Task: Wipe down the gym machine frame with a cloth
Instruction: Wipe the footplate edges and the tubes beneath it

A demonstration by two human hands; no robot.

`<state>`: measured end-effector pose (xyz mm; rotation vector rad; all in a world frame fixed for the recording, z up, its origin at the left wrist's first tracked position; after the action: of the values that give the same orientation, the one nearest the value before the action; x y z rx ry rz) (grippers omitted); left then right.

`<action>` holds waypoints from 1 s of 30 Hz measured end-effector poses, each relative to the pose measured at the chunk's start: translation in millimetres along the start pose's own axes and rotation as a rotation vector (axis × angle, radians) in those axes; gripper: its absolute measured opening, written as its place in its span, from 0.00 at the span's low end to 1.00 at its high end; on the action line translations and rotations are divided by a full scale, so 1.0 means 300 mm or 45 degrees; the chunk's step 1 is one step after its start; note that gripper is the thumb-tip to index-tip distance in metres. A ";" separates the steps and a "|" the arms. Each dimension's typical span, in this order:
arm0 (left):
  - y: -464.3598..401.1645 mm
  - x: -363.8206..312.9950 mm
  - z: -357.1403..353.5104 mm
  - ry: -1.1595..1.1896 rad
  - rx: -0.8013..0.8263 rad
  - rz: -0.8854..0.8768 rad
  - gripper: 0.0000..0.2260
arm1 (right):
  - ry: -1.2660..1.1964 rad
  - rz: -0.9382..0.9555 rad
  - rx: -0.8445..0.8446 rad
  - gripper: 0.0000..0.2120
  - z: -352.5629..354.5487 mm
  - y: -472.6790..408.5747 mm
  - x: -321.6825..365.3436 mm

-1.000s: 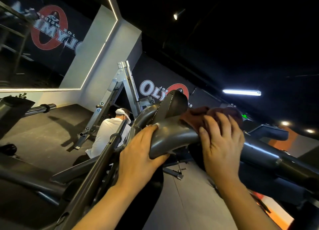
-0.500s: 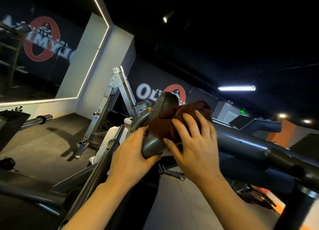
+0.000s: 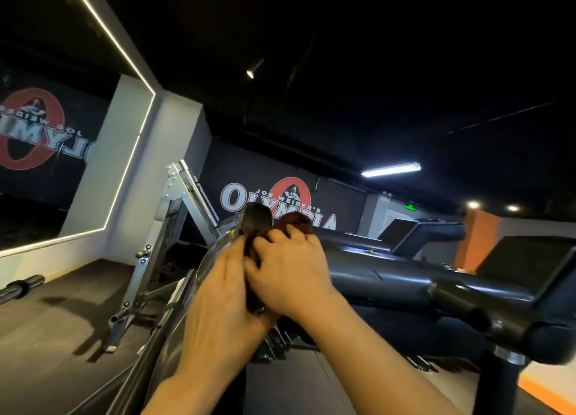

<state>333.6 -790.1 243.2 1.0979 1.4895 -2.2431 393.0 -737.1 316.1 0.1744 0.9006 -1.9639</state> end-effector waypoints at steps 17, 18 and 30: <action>-0.012 -0.164 -0.156 -0.497 -0.222 -0.298 0.34 | 0.012 -0.148 -0.487 0.24 -0.048 0.315 -0.237; -0.012 -0.163 -0.152 -0.476 -0.222 -0.302 0.34 | 0.050 -0.130 -0.480 0.25 -0.058 0.327 -0.255; -0.013 -0.166 -0.159 -0.512 -0.239 -0.265 0.23 | -0.126 -0.183 -0.535 0.27 -0.079 0.312 -0.199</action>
<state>387.4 -756.9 270.9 0.4212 1.6477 -2.2236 495.5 -707.3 277.7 -0.2333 1.2631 -1.8463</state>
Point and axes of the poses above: each hand's wrist, its own y-axis away from the middle knuckle, its own z-axis out of the back of the hand, x = y × z, the point moved 5 cm from there along -y, towards the middle knuckle, and after that the axes turned 13 degrees about z, right-handed, at the moved point
